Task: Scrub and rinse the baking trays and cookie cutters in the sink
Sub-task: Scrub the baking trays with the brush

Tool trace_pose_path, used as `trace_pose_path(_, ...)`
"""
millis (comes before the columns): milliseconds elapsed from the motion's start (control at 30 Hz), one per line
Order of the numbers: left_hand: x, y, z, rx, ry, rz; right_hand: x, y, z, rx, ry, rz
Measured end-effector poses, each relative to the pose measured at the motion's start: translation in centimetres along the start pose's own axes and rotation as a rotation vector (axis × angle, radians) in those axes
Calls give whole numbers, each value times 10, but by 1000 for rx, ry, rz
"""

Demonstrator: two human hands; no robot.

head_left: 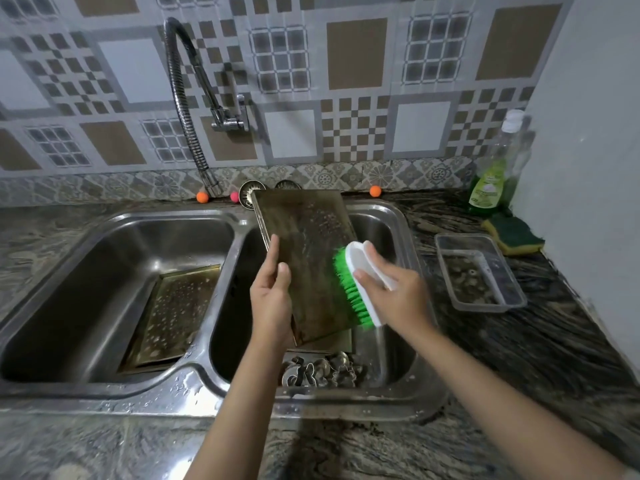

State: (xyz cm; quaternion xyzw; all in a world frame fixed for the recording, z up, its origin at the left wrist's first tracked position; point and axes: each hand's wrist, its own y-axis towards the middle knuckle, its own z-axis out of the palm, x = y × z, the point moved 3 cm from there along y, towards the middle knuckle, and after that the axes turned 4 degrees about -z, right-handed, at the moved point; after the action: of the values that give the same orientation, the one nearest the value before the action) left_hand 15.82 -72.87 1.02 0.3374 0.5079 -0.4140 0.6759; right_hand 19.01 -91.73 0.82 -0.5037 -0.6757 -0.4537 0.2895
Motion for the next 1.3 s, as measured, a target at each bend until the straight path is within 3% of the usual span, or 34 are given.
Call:
trace_pose_path(100,3,-14,19,31,46,30,2,14,-9,-76,-12,73)
trace_pose_path(233,7,-15,24,28,-1,-35,34,-20,13,47,74,-79)
trace_pose_path(333,-1,-13,9,16,25,-4,8,-5,-2,23,10,12)
trace_pose_path(433,-6,-24,14,153,155,45,-13,41,-21,-97,-77,140)
trace_pose_path(533,-2,-34,24,237,244,59,14,61,-10,-114,15,108)
trace_pose_path(700,-8,-29,4,192,253,70,37,48,18,58,90,-12)
trace_pose_path(867,-12,-37,-4,221,321,126,24,64,3,-71,36,169)
trace_pose_path(1067,-20,-23,-20,75,233,120,39,-3,32,106,87,-83)
trace_pose_path(1200,-32,-19,-33,-4,251,190,-5,6,7,51,-88,97)
trace_pose_path(1300,-37,-19,-27,26,291,223,-3,5,-2,32,12,76)
